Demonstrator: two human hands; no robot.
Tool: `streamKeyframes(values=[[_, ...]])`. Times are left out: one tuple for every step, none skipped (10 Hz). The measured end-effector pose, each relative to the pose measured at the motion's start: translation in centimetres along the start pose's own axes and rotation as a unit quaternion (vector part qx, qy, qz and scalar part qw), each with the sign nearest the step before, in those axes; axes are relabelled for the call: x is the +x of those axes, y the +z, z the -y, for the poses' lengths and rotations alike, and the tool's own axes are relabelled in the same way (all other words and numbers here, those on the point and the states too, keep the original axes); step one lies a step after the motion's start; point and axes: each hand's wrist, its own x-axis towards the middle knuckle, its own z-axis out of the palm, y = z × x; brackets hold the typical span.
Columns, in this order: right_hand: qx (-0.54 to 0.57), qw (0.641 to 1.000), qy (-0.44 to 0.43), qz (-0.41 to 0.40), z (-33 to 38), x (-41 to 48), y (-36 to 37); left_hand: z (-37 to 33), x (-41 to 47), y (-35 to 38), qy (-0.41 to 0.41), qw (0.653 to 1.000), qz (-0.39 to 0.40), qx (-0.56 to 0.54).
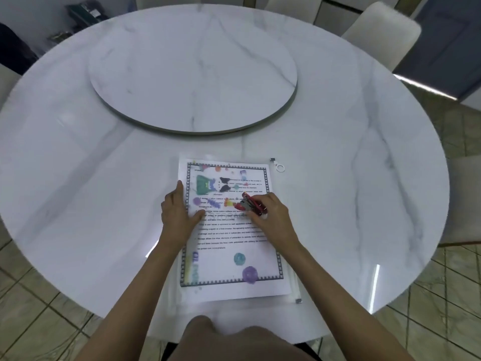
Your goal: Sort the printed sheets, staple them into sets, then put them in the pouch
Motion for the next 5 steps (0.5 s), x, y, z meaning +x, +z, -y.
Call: streamKeyframes(values=[[-0.004,1.0,-0.001,0.023,-0.7,-0.7,0.3,-0.2,-0.7,1.3,0.015,0.996,-0.014,0.088],[-0.002,0.999,-0.017,0.05,-0.8,-1.2,0.3,0.3,-1.7,1.6,0.039,0.995,-0.01,0.088],[-0.014,0.998,-0.027,0.062,-0.9,-1.4,0.3,1.1,-3.1,1.8,0.051,0.996,-0.029,0.065],[-0.026,0.996,-0.032,0.076,-1.0,-1.4,0.6,1.2,-4.2,1.2,0.038,0.997,-0.059,0.041],[0.02,0.999,-0.012,0.035,-0.6,-1.4,0.2,2.5,-6.0,0.5,0.033,0.993,-0.11,0.009]])
